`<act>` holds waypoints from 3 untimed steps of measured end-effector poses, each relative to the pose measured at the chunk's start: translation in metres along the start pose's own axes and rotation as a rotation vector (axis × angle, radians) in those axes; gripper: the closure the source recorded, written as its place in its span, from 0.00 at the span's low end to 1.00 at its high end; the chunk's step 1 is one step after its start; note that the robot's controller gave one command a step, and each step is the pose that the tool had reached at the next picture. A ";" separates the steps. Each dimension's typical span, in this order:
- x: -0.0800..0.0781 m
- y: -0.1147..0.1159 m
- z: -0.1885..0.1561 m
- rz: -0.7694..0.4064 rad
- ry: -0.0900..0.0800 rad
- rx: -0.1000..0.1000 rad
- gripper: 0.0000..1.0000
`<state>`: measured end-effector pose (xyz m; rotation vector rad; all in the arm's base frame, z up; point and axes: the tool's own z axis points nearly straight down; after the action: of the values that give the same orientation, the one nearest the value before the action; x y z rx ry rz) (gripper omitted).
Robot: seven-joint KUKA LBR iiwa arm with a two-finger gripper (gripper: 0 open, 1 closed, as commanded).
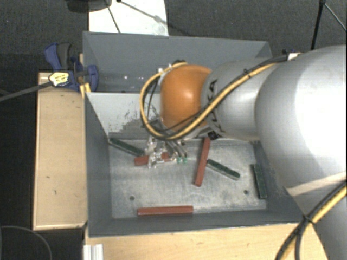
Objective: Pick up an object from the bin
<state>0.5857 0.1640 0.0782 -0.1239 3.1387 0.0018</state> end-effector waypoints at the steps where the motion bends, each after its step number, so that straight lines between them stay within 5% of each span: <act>1: 0.002 0.000 -0.020 0.000 0.009 0.002 1.00; 3: -0.001 0.000 -0.060 0.002 -0.005 0.000 1.00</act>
Offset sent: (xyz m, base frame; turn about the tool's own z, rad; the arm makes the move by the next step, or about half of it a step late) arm -0.0001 -0.0002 0.0824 0.0000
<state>0.5865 0.1641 0.1379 -0.1211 3.1342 0.0028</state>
